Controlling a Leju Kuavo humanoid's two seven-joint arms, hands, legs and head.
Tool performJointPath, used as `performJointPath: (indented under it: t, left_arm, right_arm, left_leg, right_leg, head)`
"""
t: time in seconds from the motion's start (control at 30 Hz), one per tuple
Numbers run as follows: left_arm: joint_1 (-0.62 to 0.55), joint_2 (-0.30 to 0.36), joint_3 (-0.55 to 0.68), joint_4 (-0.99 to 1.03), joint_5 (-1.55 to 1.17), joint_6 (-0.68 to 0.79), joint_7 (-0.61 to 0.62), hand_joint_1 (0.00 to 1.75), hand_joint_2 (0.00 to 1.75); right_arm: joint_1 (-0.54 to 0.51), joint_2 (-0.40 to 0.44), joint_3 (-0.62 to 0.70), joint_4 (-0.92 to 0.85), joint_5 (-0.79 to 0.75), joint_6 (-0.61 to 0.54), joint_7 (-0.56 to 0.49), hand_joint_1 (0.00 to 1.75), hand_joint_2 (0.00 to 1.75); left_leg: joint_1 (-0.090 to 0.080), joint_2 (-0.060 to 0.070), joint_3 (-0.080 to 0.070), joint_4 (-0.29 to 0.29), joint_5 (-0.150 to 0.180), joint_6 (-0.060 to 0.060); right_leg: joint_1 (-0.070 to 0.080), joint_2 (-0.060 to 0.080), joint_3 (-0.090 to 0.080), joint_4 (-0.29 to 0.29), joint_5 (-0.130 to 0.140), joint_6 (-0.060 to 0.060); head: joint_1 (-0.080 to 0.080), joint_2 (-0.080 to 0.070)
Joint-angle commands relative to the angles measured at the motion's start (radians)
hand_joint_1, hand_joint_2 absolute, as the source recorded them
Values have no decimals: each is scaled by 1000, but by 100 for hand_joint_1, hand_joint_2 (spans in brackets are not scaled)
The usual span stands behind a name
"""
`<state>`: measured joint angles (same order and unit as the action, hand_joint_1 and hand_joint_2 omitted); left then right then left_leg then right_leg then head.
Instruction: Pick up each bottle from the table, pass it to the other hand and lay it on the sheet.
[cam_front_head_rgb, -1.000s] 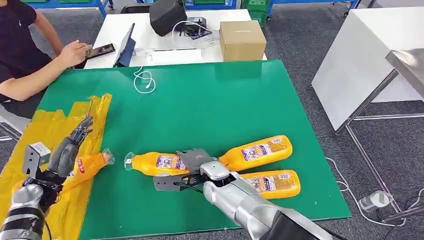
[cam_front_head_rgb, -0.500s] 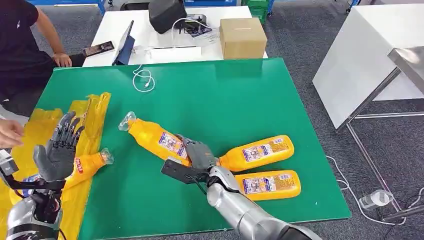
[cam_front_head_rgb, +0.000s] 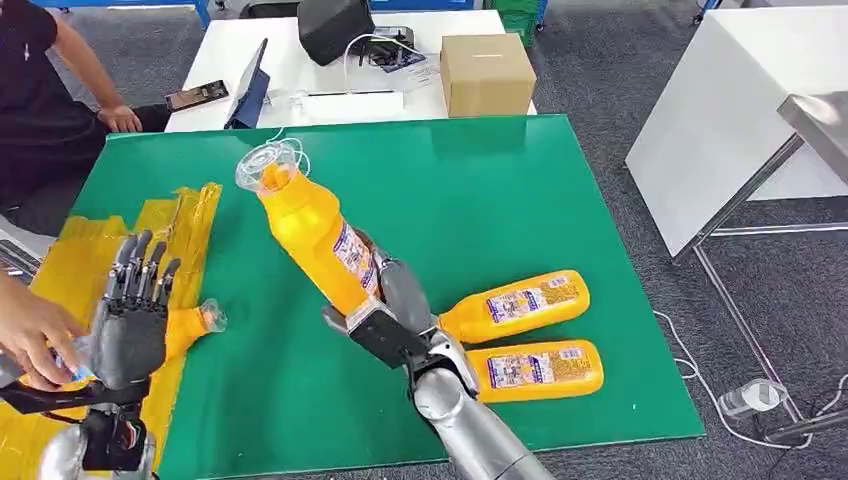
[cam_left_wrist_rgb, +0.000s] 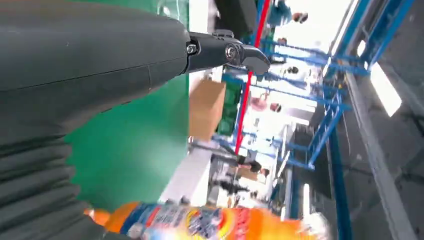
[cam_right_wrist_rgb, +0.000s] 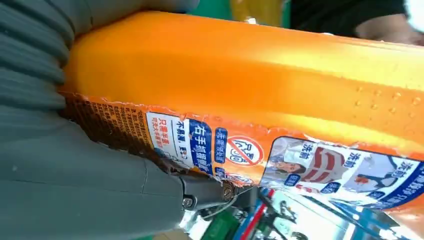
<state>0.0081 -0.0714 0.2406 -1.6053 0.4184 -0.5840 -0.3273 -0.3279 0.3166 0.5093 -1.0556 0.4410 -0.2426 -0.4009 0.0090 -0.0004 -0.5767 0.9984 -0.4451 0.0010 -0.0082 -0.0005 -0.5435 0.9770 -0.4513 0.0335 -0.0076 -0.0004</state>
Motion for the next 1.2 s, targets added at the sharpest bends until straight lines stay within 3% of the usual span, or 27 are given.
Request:
performJointPath:
  t: [0.03,0.3,0.67,1.2]
  left_arm:
    - [62,-40,-198,-82,-53,13,-7,0,175]
    - [61,-15,-248,-88,-61,34,-26,0,175]
    - [61,-9,-247,-91,-51,34,-24,0,175]
    - [63,-13,-236,-88,-42,40,-20,0,175]
  right_arm:
    - [21,-16,74,-81,32,15,-8,175,175]
    - [10,0,191,-23,125,44,32,175,175]
    - [-43,32,472,237,259,85,42,175,175]
    - [-49,32,509,265,256,89,41,175,175]
  left_leg:
    - [0,-2,2,0,-1,0]
    - [0,0,3,-1,-1,0]
    - [0,1,3,-2,0,0]
    - [2,-3,5,-2,-1,0]
  right_leg:
    - [1,-2,3,-1,-1,-1]
    - [1,0,3,-1,-1,-1]
    - [1,0,4,-2,0,-1]
    - [2,-3,7,-3,-1,-2]
  head:
    - [0,0]
    - [0,0]
    - [0,0]
    - [0,0]
